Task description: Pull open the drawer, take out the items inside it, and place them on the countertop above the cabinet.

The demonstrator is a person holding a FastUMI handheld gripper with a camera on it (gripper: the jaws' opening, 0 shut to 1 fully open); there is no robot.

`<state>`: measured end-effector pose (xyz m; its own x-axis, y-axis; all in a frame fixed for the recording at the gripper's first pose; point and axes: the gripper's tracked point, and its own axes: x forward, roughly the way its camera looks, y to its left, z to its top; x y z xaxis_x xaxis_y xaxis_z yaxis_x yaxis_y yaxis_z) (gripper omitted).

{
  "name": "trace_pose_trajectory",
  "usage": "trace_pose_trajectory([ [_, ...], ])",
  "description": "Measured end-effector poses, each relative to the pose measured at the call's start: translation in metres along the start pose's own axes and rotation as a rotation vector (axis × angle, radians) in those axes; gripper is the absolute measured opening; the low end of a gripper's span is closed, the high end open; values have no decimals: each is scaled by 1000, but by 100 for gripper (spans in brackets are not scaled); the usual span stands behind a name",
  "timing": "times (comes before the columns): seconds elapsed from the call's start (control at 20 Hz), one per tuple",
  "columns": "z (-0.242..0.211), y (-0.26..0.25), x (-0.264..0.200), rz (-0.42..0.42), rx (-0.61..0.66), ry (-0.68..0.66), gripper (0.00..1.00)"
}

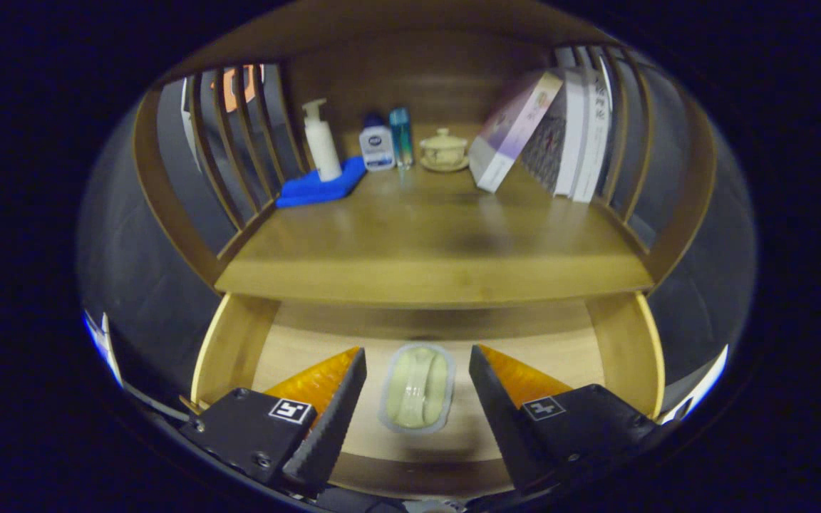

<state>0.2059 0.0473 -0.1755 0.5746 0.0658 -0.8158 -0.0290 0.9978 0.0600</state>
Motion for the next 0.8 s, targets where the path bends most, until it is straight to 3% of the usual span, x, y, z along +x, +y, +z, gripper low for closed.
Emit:
trace_pose_trajectory([
  [0.2,-19,4,25,6,42,151,82],
  [0.45,-38,1,40,-4,105,279,62],
  [0.7,-53,1,50,-6,121,363,47],
  [0.8,-53,-1,53,-19,111,366,31],
])
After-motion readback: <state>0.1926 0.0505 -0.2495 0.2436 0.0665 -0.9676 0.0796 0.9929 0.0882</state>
